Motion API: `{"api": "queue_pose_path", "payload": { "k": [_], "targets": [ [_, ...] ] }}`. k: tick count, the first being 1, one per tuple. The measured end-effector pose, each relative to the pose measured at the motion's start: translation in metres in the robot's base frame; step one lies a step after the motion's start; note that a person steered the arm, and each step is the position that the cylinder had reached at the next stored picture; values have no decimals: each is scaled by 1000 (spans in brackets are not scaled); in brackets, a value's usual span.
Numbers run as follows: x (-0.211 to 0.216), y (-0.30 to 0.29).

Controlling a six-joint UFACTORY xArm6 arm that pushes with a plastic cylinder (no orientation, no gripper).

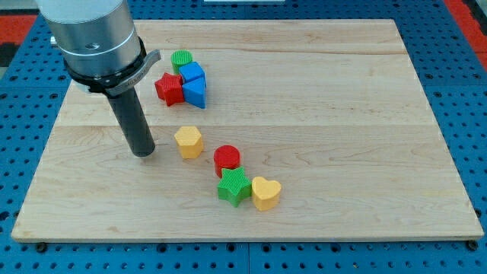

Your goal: Push the blue blocks towards the left of the yellow hexagon

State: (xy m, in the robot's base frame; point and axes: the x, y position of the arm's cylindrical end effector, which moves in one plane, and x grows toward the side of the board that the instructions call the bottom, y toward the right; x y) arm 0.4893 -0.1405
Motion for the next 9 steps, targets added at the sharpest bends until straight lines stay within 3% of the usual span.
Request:
{"api": "queue_pose_path", "payload": {
  "k": [1,2,3,4,6,7,8,9],
  "targets": [
    [-21,4],
    [-21,47],
    [13,91],
    [35,81],
    [-32,-28],
    [-113,-54],
    [-188,-54],
    [-236,-28]
  ]
}}
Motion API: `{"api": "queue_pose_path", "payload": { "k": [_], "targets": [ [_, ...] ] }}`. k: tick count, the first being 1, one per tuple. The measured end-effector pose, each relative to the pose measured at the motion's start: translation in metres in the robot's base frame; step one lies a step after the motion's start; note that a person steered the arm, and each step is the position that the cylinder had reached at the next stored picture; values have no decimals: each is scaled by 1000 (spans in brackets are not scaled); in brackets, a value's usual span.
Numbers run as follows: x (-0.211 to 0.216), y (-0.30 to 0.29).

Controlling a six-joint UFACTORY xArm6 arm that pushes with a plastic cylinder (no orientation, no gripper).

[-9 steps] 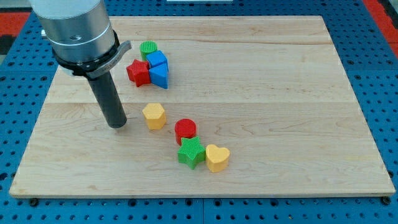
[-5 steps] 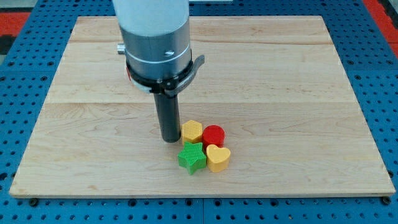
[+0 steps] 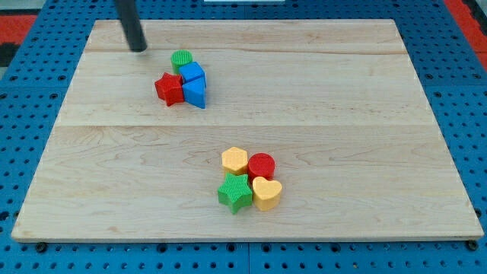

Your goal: Push the blue blocks towards the left of the yellow hexagon

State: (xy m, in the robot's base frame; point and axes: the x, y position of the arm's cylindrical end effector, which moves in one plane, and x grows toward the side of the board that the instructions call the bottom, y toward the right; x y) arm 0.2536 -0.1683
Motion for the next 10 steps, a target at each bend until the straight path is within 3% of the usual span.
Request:
{"api": "queue_pose_path", "payload": {
  "k": [1,2,3,5,8,10],
  "targets": [
    [-4,71],
    [38,75],
    [56,40],
    [73,103],
    [171,105],
    [210,109]
  ]
}}
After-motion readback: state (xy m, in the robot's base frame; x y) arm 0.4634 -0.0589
